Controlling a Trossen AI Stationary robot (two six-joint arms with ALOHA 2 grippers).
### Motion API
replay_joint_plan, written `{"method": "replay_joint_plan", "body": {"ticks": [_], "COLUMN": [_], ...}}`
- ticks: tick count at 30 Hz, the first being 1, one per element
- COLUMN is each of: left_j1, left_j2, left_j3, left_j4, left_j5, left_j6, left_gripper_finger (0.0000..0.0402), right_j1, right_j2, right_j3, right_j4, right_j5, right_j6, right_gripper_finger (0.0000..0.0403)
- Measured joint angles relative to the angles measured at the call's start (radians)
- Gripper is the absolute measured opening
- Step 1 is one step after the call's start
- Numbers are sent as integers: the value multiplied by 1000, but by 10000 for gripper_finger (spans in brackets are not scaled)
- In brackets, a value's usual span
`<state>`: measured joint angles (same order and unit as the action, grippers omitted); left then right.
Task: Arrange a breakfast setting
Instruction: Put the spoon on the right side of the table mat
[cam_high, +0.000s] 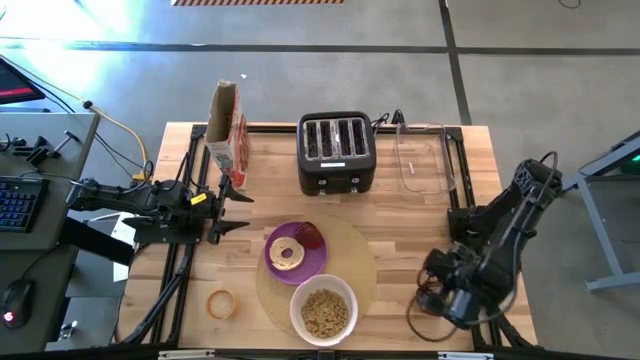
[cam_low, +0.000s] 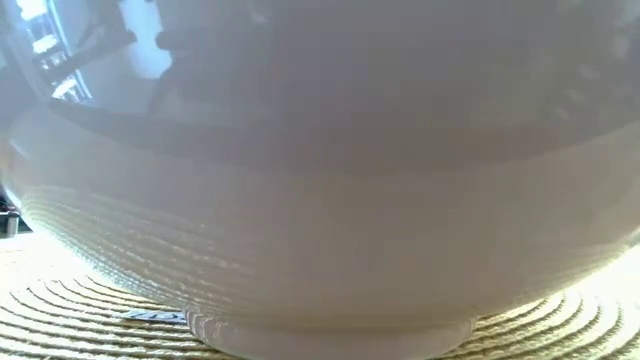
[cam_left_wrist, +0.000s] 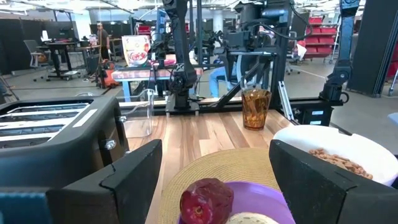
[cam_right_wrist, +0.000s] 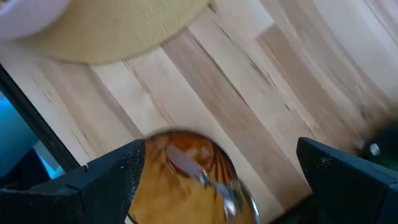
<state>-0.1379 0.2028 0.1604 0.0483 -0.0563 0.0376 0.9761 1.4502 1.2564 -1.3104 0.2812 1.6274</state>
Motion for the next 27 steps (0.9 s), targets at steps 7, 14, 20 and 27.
{"method": "replay_joint_plan", "body": {"ticks": [7, 14, 20, 27], "left_j1": [0, 0, 0, 0], "left_j2": [0, 0, 0, 0], "left_j3": [0, 0, 0, 0], "left_j4": [0, 0, 0, 0], "left_j5": [0, 0, 0, 0], "left_j6": [0, 0, 0, 0], "left_gripper_finger": [287, 287, 287, 287], "right_j1": [126, 199, 204, 201], "right_j2": [0, 1, 1, 11], "right_j3": [0, -14, -55, -61], "right_j4": [-36, -40, -22, -23], "right_j5": [4, 3, 19, 26], "right_j6": [145, 245, 259, 278], "right_gripper_finger": [393, 352, 327, 299]}}
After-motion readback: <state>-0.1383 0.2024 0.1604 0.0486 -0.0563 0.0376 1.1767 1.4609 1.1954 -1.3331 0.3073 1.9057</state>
